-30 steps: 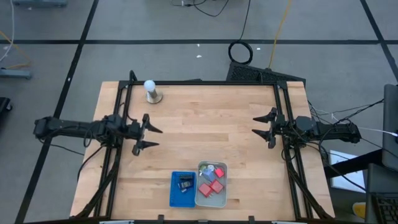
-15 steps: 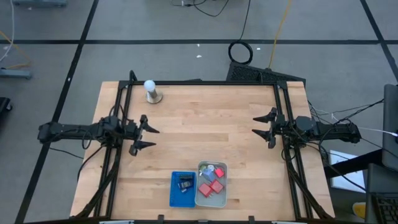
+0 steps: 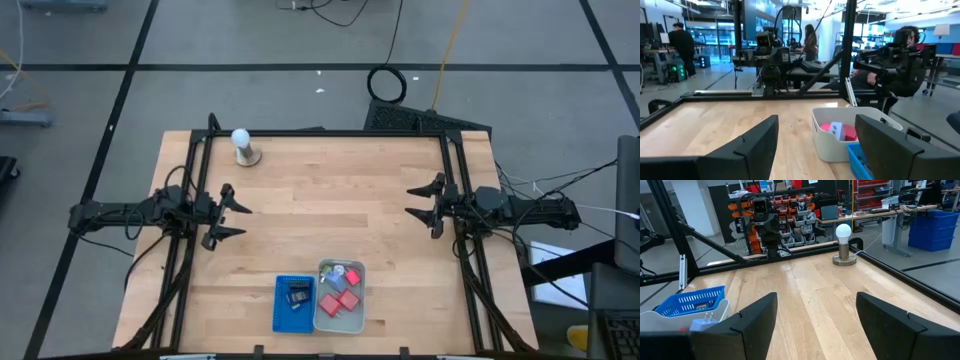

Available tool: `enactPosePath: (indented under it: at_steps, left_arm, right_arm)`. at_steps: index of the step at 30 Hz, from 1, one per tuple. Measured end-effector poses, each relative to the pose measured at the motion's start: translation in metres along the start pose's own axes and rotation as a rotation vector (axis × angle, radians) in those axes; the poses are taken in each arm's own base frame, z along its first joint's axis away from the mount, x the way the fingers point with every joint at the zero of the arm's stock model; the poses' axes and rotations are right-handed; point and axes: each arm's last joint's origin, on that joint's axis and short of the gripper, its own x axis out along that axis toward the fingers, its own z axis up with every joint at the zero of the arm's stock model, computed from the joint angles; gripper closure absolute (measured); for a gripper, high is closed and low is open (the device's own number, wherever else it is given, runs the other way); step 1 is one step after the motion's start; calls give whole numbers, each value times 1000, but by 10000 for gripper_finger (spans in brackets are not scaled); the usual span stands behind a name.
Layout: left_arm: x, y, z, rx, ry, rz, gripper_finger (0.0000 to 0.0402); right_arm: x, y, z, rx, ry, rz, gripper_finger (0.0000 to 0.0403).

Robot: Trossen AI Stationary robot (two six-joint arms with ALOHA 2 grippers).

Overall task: Pick & Place Office items
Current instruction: Return to Home Position

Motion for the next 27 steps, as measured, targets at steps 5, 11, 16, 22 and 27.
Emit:
enactPosePath:
  at_steps: [5,11,16,22,27]
  left_arm:
    - [-1,0,1,-11,-8,-2,135]
    - [-1,-1,1,-28,-11,-4,135]
    - [-1,-1,1,-44,-11,-4,135]
    - [-1,-1,1,-55,-12,-4,135]
    - [-1,-1,1,-50,-11,-3,135]
  right_arm:
    - [0,0,0,0,0,0,138]
    - [0,0,0,0,0,0,138]
    - [0,0,0,0,0,0,138]
    - [0,0,0,0,0,0,138]
    - [0,0,0,0,0,0,138]
